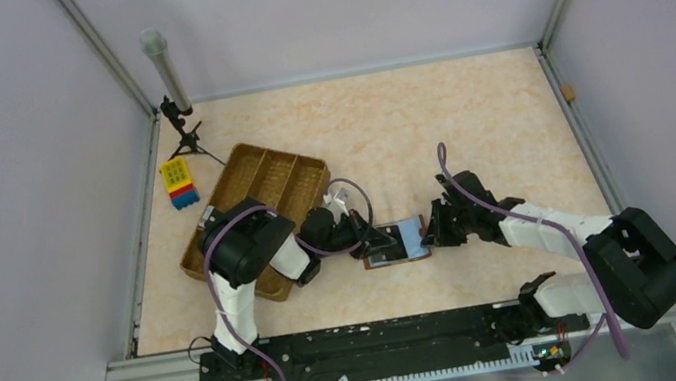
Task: Put the credit cards into the card holder
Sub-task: Insert the credit card into the card holder.
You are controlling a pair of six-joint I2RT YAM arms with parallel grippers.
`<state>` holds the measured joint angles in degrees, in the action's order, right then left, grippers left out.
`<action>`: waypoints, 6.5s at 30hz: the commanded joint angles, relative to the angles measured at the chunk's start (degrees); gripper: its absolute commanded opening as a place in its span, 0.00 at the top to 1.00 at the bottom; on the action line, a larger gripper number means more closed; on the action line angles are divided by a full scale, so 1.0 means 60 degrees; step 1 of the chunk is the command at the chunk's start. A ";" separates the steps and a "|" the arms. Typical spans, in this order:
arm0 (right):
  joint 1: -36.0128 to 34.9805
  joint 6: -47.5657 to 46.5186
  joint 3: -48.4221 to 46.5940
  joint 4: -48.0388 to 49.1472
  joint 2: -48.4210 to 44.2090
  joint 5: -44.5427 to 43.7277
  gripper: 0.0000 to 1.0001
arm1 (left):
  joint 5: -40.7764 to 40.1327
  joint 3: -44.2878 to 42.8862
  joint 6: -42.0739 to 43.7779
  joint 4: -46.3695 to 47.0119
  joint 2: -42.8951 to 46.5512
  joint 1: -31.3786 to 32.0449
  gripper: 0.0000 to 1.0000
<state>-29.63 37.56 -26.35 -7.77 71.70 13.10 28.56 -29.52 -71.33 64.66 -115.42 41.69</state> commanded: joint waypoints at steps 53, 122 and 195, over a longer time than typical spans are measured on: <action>-0.0120 -0.0009 -0.0254 -0.0503 -0.0612 -0.0280 1.00 | -0.0301 -0.0023 -0.0309 -0.0953 -0.1625 0.0097 1.00; -0.0321 0.0790 0.0312 0.0177 -0.0959 -0.0463 1.00 | -0.0184 -0.1835 0.0786 -0.3674 -0.1253 0.0654 0.75; -0.0321 0.0497 0.0207 -0.0468 -0.1526 -0.0851 1.00 | -0.1911 -0.0920 0.2440 -0.7524 0.3266 0.0625 0.69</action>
<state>-31.03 41.15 -24.64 -9.98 63.48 8.88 17.91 -38.11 -55.18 17.69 -95.24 45.78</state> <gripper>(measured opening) 0.043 0.326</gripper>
